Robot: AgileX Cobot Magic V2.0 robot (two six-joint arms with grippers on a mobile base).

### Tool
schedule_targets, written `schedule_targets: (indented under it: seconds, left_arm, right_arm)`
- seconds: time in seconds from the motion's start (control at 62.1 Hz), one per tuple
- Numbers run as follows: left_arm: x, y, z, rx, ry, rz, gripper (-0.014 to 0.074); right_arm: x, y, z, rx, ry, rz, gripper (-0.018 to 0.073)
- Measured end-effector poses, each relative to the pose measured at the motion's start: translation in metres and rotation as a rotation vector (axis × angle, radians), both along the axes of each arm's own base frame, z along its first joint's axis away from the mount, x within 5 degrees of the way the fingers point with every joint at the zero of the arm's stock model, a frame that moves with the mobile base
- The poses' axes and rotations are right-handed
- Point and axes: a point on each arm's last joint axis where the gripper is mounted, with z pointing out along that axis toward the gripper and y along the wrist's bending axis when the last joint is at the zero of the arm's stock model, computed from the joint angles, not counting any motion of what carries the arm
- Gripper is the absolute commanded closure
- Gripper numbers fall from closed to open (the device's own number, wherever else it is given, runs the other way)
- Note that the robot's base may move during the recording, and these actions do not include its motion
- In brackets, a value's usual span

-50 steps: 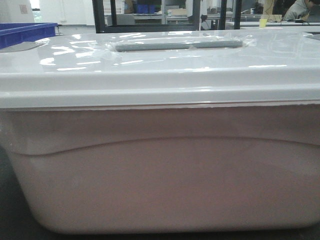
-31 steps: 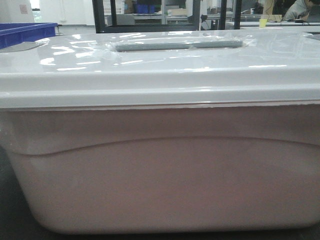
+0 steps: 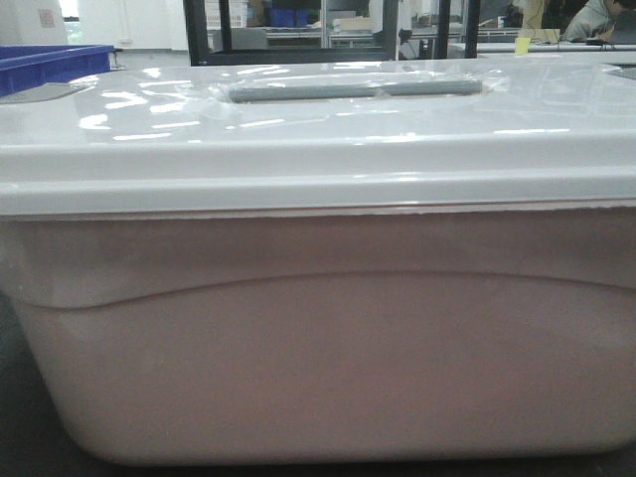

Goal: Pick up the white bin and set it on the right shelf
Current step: 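Move both grippers to the short ends of the white-lidded pink bin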

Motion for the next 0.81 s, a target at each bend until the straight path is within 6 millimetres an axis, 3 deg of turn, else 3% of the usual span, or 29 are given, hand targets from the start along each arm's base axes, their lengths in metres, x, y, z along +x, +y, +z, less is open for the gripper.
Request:
schedule_targets:
  seconds: [0.258, 0.403, 0.516, 0.661, 0.806]
  left_arm:
    - [0.000, 0.000, 0.002, -0.032, -0.020, 0.000, 0.0713]
    - [-0.002, 0.001, 0.014, -0.045, -0.090, 0.003, 0.0713]
    - [-0.009, 0.000, 0.047, -0.045, -0.127, -0.007, 0.0710]
    - [-0.021, -0.001, 0.107, -0.040, -0.111, -0.027, 0.0708]
    - [-0.017, -0.004, 0.148, -0.039, 0.021, -0.051, 0.0647]
  right_arm:
    - [0.000, 0.000, 0.004, -0.002, -0.046, 0.003, 0.0497]
    - [-0.001, 0.001, 0.015, -0.008, -0.145, 0.008, 0.0497]
    - [-0.007, 0.001, 0.047, -0.013, -0.245, 0.009, 0.0497]
    - [-0.024, 0.002, 0.099, -0.019, -0.373, 0.007, 0.0495]
    - [-0.029, 0.002, 0.142, -0.020, -0.400, 0.004, 0.0403]
